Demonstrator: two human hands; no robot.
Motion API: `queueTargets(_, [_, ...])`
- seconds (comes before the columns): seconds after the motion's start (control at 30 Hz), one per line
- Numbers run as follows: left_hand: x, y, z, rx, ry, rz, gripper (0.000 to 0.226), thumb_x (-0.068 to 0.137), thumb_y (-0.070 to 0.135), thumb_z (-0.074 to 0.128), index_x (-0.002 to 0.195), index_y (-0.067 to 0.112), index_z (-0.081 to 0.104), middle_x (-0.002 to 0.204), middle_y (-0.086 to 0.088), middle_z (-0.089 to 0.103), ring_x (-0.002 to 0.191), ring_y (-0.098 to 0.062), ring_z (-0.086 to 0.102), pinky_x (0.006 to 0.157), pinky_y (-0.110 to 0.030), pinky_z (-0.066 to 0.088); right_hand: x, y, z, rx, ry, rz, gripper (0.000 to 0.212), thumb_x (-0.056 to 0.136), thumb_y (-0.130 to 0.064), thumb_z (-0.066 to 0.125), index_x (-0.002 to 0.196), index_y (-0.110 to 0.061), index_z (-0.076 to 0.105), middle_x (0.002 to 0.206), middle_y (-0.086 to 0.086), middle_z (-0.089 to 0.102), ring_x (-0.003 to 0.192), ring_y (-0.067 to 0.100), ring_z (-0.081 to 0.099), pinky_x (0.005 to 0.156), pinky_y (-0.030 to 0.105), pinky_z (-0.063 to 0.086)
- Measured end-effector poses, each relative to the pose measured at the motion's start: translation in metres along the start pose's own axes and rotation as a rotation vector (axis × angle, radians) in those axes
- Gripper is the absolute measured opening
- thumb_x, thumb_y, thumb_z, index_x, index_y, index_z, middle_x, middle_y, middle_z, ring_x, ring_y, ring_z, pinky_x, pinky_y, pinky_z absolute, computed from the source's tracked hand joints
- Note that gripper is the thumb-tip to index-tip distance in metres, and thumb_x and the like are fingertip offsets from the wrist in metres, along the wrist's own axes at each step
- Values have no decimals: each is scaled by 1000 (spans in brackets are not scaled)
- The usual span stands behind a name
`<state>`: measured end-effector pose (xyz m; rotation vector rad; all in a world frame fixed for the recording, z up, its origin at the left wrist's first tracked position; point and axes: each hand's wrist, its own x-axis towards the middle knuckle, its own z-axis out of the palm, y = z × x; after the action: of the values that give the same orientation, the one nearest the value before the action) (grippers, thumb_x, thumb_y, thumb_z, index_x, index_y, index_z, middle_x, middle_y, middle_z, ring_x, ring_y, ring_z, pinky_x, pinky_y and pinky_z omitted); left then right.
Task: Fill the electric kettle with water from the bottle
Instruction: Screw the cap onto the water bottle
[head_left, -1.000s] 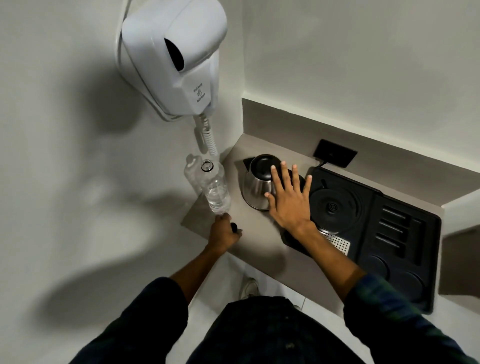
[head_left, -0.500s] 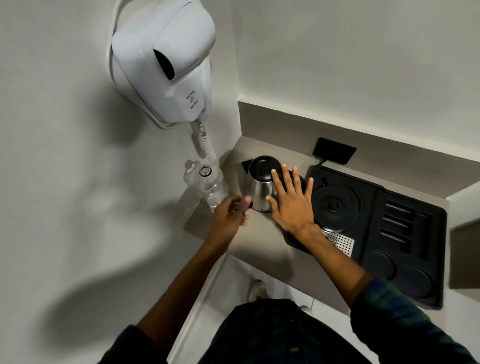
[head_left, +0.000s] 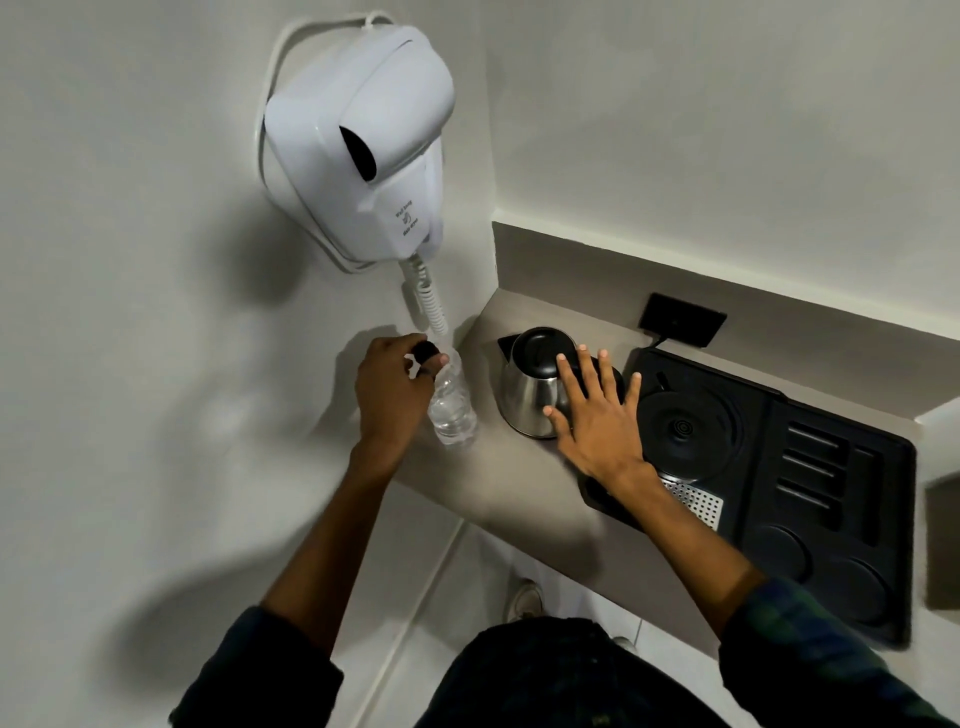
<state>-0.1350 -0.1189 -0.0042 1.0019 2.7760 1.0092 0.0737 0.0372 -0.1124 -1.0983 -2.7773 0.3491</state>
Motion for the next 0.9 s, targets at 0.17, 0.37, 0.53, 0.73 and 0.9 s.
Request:
queueTargets(0.17, [7, 6, -8, 29, -40, 0, 22, 94, 40, 75, 103, 20, 82, 100, -2, 79, 84, -14, 69, 79, -24, 48, -1, 1, -3, 4, -17, -3, 72, 107, -54, 37, 169, -28, 9, 179, 6, 2, 164, 34, -4, 125, 75, 6])
queueTargets(0.37, [18, 19, -19, 211, -124, 56, 28, 94, 36, 76, 99, 10, 85, 96, -8, 83, 88, -24, 76, 79, -26, 50, -2, 0, -6, -4, -39, 4, 73, 108, -53, 38, 169, -28, 6, 179, 6, -2, 164, 34, -8, 126, 74, 4])
queueTargets(0.53, [26, 27, -22, 330, -158, 34, 36, 94, 39, 75, 108, 7, 83, 103, -11, 82, 95, -25, 77, 80, -28, 50, -2, -2, -7, -8, -47, -1, 73, 108, -51, 38, 169, -28, 6, 179, 6, 0, 164, 34, -6, 126, 74, 6])
queueTargets(0.73, [43, 32, -26, 452, -275, 15, 47, 86, 45, 82, 113, 7, 82, 106, -12, 82, 98, -27, 77, 80, -28, 52, -2, 0, -8, -16, -46, -11, 74, 107, -49, 40, 169, -27, 6, 179, 7, 2, 164, 35, -4, 126, 73, 9])
queueTargets(0.9, [46, 35, -28, 496, -299, 7, 59, 80, 52, 84, 116, 6, 77, 112, -13, 80, 104, -29, 76, 78, -31, 50, 4, 6, -11, 108, 3, -6, 70, 105, -42, 49, 167, -22, 22, 175, 11, 20, 163, 38, 12, 127, 68, 15])
